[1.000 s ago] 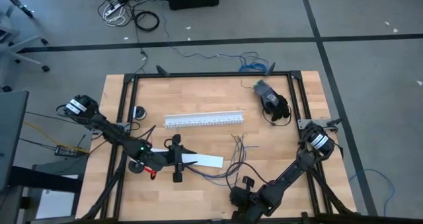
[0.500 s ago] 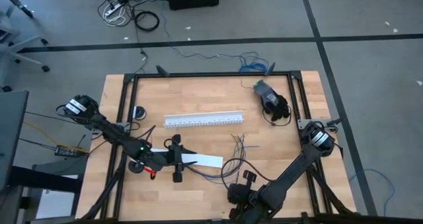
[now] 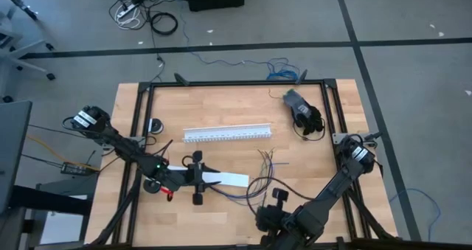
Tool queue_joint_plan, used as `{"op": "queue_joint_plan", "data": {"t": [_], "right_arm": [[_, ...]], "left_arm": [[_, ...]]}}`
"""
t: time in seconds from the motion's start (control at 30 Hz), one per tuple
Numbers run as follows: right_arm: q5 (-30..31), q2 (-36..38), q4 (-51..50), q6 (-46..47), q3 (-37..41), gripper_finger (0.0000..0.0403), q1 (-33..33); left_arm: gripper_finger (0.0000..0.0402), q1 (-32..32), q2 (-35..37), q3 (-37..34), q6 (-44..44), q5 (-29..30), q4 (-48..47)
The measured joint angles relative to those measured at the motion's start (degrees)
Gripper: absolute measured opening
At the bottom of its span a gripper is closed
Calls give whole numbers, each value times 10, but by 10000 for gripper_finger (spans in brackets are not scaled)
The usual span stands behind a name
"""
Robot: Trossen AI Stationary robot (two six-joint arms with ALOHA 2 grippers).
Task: Ziptie cables
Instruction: Wrap the colored wires together using a zip tie
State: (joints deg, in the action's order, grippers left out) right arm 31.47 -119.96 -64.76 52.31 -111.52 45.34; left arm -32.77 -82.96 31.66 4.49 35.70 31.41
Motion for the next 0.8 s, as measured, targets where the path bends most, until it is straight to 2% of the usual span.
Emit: {"op": "queue_joint_plan", "data": {"t": [0.1,0.2,0.4,0.5,0.6,0.7,0.8], "right_arm": [[-7,0,1,-95,14,8,0],[-44,0,7,-209,32,11,-7],[-157,0,76,-398,75,9,-49],[-227,0,106,-524,93,10,-70],[-266,0,124,-645,107,11,-83],[-269,0,127,-697,108,14,-91],[-272,0,133,-690,108,19,-96]], "left_arm": [[156,0,0,0,-12,0,10],[156,0,0,0,-13,0,17],[156,0,0,0,-13,0,23],[156,1,0,0,-13,0,34],[156,1,0,0,-14,0,40],[156,1,0,0,-12,0,40],[156,1,0,0,-9,1,41]]}}
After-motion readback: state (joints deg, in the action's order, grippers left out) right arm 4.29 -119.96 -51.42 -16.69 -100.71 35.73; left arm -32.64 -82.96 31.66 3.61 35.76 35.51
